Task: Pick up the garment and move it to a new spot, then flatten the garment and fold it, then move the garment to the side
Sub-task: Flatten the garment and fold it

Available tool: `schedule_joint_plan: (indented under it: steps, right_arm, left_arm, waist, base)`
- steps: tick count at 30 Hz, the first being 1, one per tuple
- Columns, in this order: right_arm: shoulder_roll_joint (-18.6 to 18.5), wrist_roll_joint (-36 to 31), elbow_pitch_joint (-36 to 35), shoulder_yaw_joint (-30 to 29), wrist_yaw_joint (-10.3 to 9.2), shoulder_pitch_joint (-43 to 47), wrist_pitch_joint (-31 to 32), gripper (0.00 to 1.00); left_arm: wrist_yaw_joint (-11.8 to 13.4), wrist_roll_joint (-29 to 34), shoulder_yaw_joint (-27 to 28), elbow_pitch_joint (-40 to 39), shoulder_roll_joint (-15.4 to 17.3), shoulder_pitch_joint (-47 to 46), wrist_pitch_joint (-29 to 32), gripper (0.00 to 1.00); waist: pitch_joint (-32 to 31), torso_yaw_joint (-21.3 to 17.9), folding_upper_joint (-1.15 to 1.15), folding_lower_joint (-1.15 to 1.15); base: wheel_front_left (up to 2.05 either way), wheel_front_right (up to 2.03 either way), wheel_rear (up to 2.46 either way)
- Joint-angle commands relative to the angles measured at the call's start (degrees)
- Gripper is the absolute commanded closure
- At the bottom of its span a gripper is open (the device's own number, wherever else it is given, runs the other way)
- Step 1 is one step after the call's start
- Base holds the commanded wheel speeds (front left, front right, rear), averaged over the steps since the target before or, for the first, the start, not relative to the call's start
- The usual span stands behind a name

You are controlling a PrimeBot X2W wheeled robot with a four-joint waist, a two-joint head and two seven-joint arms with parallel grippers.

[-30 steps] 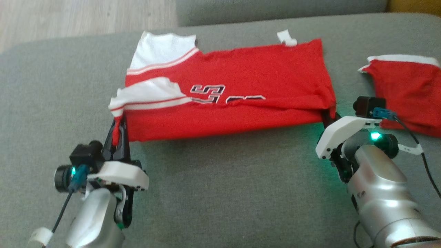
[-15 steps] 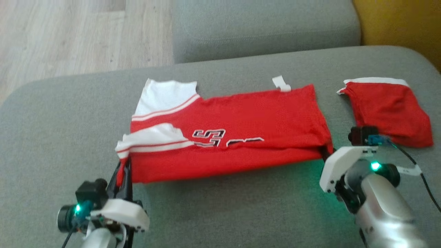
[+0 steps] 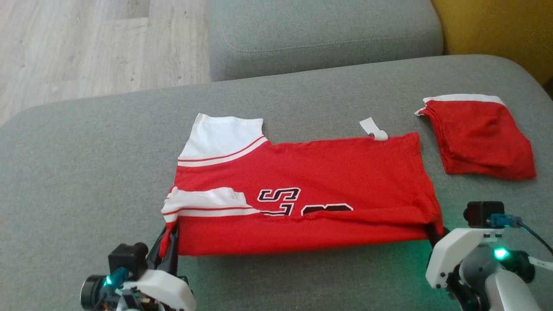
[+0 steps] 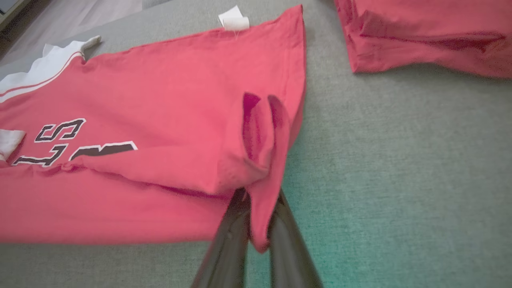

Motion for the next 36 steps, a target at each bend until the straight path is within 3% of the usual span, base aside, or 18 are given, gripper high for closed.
schedule_joint_plan:
  steps: [1, 2, 3, 21, 25, 28, 33, 36]
  right_arm:
    - [-0.08, -1.5, -3.64, 0.22, -0.04, -1.82, -0.71, 0.21]
    - [0.29, -2.33, -4.54, -0.28, -0.04, -1.53, -1.17, 0.0]
    - [0.61, -3.05, -5.41, -0.5, -0.04, -1.43, -1.84, 0.0]
    - [2.23, -7.1, -10.63, -0.33, -0.04, -7.06, -14.9, 0.0]
    - [2.32, -7.69, -11.35, -0.34, -0.04, -9.67, -16.59, 0.0]
    - [2.37, -8.13, -11.61, -0.07, -0.04, -12.13, -17.36, 0.0]
    - [2.32, -9.19, -11.41, 0.86, -0.04, -17.31, -17.88, 0.0]
    - [2.3, -9.54, -11.29, 1.53, -0.04, -20.33, -18.12, 0.0]
  left_arm:
    - [0.29, -0.23, 1.81, -1.43, 0.81, -3.09, -0.33, 0.9]
    - [0.26, -0.21, 1.71, -1.05, 0.75, -3.43, -0.39, 0.27]
    - [0.24, -0.19, 1.69, -0.64, 0.7, -3.84, -0.58, 0.0]
    - [-0.7, -0.44, 5.31, -4.13, 2.47, -14.59, -8.93, 0.0]
    - [-2.58, 0.2, 4.98, -4.9, 4.92, -20.37, -6.33, 0.0]
    - [-5.41, 0.53, 4.09, -3.64, 7.45, -26.27, -2.46, 0.0]
    - [-10.14, -1.95, 2.49, 2.65, 11.24, -38.17, 6.69, 0.0]
    - [-11.28, -3.78, -0.11, 7.5, 13.7, -44.48, 12.14, 0.0]
  waist:
    - [0.33, -0.16, 0.0, 0.0]
    - [0.52, -0.26, 0.0, 0.0]
    - [0.72, -0.36, 0.0, 0.0]
    - [7.26, -1.92, 0.0, 0.0]
    - [10.62, -2.72, 0.0, 0.0]
    - [13.8, -3.65, 0.0, 0.0]
    - [19.05, -5.67, 0.0, 0.0]
    - [21.71, -7.14, 0.0, 0.0]
  base:
    - [0.0, 0.0, 0.0]
    - [0.0, 0.0, 0.0]
    - [0.0, 0.0, 0.0]
    - [0.0, 0.0, 0.0]
    - [0.0, 0.0, 0.0]
    - [0.0, 0.0, 0.0]
    - [0.0, 0.0, 0.0]
    - [0.0, 0.0, 0.0]
